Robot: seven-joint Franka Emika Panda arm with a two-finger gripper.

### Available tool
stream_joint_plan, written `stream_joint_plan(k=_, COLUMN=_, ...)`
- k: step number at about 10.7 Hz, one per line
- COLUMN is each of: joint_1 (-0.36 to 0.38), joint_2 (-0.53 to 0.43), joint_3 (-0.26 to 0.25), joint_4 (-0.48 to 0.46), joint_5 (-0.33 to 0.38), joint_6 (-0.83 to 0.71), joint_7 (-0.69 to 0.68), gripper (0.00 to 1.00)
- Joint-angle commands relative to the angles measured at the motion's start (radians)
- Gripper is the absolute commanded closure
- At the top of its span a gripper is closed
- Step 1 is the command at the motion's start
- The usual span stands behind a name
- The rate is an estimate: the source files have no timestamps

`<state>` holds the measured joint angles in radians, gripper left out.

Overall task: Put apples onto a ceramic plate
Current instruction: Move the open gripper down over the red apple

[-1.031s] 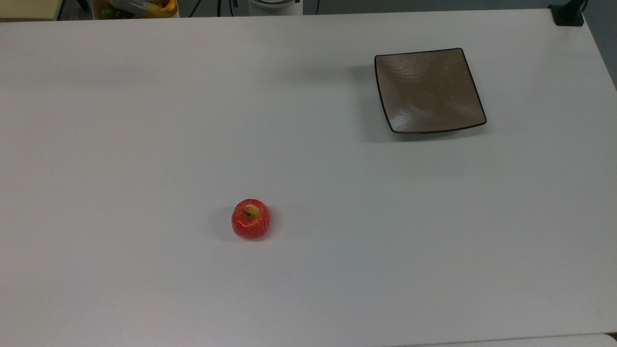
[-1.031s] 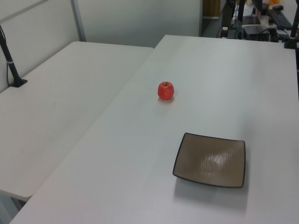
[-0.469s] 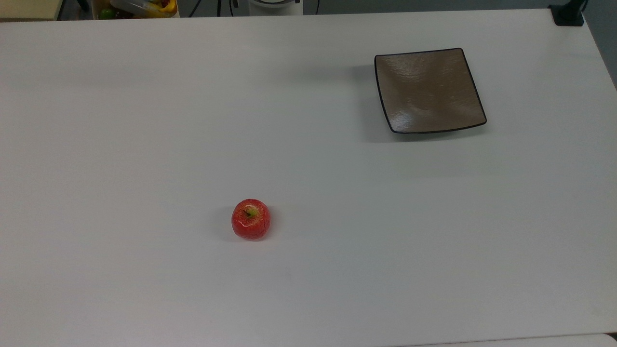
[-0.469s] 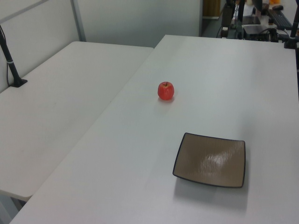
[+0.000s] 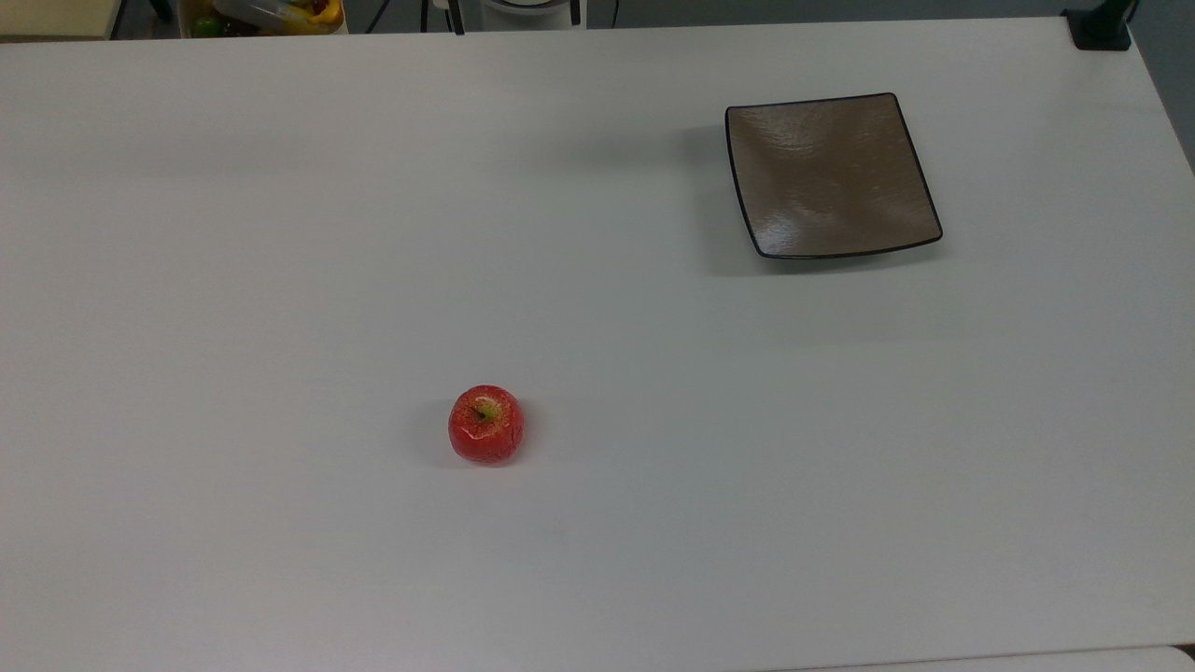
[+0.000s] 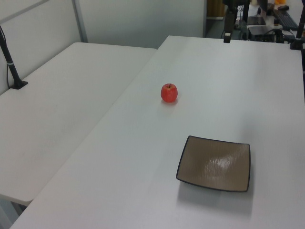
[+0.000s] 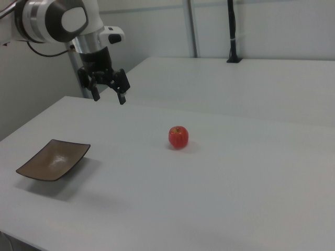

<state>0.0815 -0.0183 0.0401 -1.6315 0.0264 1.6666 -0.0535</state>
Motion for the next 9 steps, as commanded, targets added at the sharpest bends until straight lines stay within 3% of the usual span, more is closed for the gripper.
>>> stream_joint_plan(k=1, joint_1=-0.003, joint_2=0.082, joint_3=-0.017, joint_4=0.083, joint_5=0.001, joint_6=0.024, joint_7=-0.023, gripper=0.00)
stream_joint_plan(k=3, joint_1=-0.005, joint_2=0.145, joint_3=-0.043, joint_4=0.172, joint_5=0.001, joint_6=0.033, joint_7=-0.023, gripper=0.00)
stream_joint_plan(k=9, joint_1=-0.016, joint_2=0.268, joint_3=-0.057, joint_4=0.191, joint_5=0.000, joint_6=0.318, joint_7=-0.019, gripper=0.00)
